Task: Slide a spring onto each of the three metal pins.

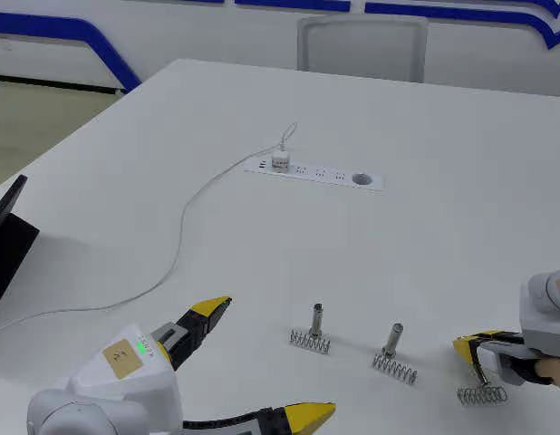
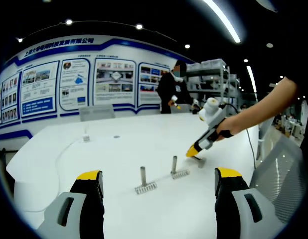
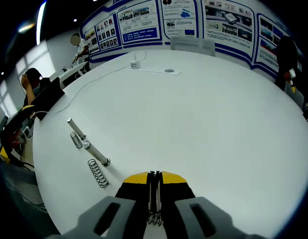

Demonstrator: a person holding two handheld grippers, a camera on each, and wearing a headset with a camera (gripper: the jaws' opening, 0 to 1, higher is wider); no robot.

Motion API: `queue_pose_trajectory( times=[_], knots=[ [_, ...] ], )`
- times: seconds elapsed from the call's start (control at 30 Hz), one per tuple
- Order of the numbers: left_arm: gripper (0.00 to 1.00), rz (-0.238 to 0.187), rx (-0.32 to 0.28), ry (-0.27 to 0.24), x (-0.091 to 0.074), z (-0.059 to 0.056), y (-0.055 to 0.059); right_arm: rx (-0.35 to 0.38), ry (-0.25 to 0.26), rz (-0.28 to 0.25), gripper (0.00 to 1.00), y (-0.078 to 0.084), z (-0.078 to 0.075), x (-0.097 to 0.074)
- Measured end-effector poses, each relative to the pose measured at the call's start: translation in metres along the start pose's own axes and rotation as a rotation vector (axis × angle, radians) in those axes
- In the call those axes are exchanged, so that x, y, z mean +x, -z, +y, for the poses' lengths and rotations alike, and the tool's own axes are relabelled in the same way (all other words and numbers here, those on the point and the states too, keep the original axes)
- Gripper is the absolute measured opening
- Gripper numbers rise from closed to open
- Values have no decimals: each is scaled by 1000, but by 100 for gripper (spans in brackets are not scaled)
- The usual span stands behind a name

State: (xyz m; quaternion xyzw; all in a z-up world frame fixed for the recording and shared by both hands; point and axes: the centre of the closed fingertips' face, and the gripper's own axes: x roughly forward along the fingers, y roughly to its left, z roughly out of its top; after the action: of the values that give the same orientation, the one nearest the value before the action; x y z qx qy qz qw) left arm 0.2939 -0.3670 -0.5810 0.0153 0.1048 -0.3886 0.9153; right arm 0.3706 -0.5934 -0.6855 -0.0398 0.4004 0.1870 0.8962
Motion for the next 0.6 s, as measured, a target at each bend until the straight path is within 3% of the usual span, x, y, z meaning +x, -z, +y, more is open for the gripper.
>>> queue_pose_trajectory(
  times=[0.6],
  knots=[
    [94, 16, 6, 7, 1, -1, 3, -8, 12, -55, 7, -7, -2, -20]
  ],
)
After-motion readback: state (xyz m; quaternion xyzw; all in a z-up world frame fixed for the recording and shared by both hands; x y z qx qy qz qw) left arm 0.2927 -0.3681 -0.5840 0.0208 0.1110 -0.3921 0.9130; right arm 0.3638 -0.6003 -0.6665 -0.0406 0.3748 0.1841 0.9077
